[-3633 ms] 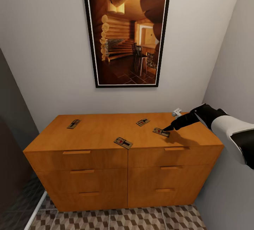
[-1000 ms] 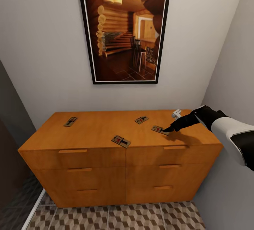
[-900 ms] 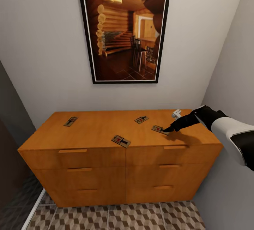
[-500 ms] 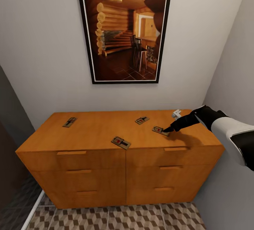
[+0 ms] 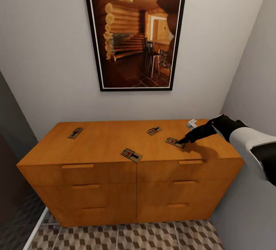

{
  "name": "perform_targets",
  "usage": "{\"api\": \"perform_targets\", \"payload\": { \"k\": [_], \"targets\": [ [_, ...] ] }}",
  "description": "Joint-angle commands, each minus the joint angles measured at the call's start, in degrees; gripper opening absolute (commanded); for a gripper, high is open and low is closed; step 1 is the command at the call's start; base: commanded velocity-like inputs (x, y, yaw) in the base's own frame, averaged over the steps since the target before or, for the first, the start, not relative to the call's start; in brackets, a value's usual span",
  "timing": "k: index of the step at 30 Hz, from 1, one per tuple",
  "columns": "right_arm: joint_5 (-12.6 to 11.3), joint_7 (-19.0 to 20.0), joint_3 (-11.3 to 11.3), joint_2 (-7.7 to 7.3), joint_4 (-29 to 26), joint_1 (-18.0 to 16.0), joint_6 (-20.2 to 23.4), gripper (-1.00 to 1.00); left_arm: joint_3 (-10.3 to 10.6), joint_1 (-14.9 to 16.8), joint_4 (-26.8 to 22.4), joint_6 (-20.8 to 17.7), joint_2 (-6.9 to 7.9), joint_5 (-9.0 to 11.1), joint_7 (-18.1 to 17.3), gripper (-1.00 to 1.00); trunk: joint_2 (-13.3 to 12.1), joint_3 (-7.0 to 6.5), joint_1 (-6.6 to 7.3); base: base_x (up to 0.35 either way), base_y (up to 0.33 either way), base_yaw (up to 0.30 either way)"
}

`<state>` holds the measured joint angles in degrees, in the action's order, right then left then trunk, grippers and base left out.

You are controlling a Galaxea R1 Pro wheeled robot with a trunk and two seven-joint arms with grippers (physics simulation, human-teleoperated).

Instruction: Take the four mousetraps from the cabinet in the bathroom and place them on the bathroom floor. Make sure all four end up on the same floor surface, and ensure that at least two of them are either under or directly next to the same bathroom sink.

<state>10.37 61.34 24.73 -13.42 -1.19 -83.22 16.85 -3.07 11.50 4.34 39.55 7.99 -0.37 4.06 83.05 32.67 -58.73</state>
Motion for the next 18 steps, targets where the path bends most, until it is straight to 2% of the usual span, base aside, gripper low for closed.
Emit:
{"api": "perform_targets", "payload": {
  "k": [1,18],
  "targets": [
    [0.6,0.2,-0.5,-0.03,-0.1,0.0,0.5,1.0,-0.3,0.1,0.2,0.3,0.01,-0.1,0.0,1.0,0.0,0.06,0.0,0.0,0.0,0.0],
    [0.6,0.2,-0.5,-0.13,-0.1,0.0,0.5,1.0,-0.3,0.1,0.2,0.3,0.01,-0.1,0.0,1.0,0.0,0.42,0.0,0.0,0.003,0.0]
  ]
}}
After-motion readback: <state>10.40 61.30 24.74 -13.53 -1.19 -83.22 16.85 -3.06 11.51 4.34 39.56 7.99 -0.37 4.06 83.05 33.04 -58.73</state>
